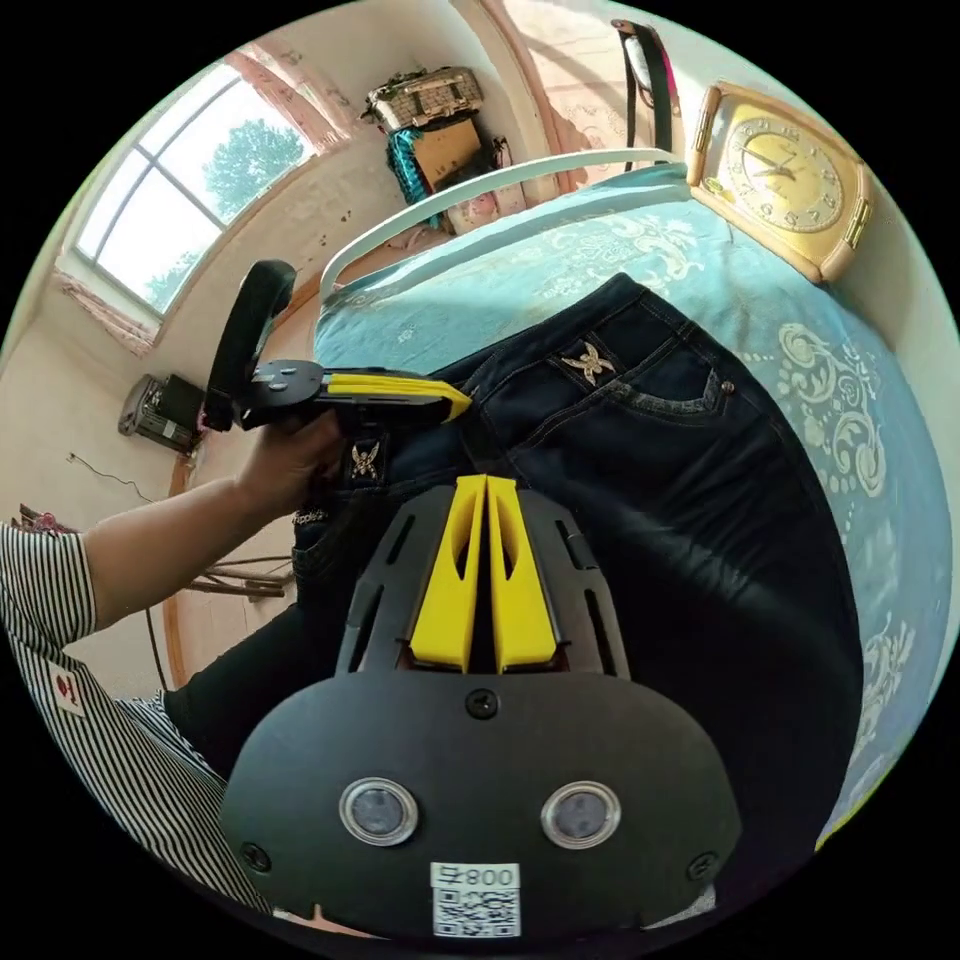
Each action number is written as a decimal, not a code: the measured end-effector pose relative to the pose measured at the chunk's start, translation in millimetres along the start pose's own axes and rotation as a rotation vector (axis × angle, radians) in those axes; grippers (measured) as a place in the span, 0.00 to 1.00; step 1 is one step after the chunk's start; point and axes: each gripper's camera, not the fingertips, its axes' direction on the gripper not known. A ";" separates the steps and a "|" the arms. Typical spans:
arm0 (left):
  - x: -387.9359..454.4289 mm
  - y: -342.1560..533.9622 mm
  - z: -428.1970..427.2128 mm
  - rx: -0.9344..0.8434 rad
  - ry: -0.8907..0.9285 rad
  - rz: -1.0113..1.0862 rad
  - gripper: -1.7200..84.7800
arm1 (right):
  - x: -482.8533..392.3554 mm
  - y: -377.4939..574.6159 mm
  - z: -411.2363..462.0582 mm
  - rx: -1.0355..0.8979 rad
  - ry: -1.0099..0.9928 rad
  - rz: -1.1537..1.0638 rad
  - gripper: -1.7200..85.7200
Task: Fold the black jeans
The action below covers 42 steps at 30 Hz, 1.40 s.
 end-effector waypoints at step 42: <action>443.0 -111.9 136.5 -0.232 0.059 0.552 0.02 | 154.6 413.1 -379.2 0.074 0.318 0.756 0.02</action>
